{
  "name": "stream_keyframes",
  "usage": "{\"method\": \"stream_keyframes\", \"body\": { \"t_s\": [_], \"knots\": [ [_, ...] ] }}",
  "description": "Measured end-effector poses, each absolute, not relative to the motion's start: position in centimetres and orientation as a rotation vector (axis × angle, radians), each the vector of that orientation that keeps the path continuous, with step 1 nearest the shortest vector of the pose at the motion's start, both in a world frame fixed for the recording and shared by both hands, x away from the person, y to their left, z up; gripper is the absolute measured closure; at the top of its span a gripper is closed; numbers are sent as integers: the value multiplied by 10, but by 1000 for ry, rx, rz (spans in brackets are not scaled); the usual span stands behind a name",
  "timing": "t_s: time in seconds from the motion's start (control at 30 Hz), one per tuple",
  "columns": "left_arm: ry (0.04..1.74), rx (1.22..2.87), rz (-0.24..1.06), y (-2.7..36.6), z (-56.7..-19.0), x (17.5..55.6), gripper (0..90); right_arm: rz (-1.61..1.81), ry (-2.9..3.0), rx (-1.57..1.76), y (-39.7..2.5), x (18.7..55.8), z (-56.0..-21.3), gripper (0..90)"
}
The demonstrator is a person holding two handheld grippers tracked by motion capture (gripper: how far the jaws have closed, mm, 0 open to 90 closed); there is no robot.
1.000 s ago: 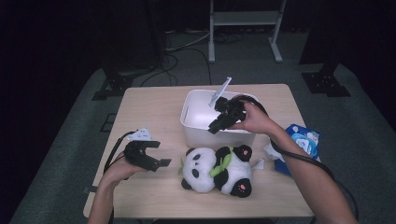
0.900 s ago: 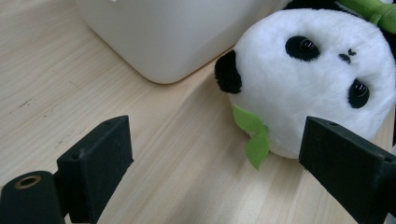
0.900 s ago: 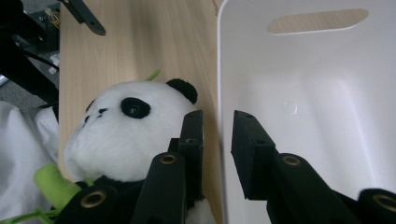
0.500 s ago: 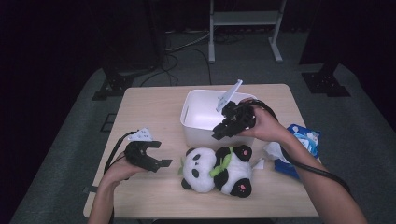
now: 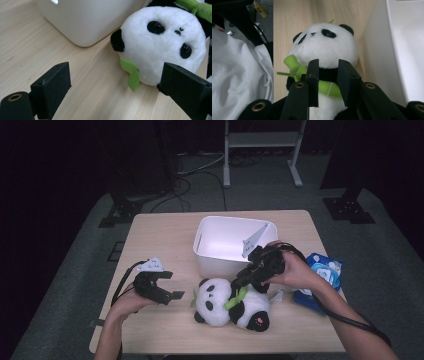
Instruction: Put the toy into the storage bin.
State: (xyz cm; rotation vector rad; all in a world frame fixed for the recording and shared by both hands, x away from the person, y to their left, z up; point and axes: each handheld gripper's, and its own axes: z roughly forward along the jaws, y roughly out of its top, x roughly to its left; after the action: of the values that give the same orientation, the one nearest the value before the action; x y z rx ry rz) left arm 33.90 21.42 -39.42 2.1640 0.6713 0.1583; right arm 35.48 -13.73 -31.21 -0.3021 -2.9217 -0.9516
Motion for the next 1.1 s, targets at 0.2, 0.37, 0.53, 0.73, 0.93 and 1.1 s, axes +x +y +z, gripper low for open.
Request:
{"method": "stream_keyframes", "body": {
  "t_s": [0.2,0.37,0.53,0.73,0.93,1.1],
  "knots": [
    [671,2157,156,213,-394,338,84,-937,-2901,-308,-145,342,-324,697],
    [670,2163,154,212,-395,339,84,-942,-2888,-287,-145,333,-332,679],
    [677,2150,150,215,-394,339,84,-927,-2892,-273,-141,328,-340,617],
    [678,2145,148,217,-393,339,84,-903,-2916,-243,-133,327,-347,557],
    [685,2135,144,218,-394,339,84,-889,-2928,-219,-124,329,-349,544],
    [683,2134,146,219,-393,339,84,-839,-2957,-209,-114,331,-354,530]
  ]
}}
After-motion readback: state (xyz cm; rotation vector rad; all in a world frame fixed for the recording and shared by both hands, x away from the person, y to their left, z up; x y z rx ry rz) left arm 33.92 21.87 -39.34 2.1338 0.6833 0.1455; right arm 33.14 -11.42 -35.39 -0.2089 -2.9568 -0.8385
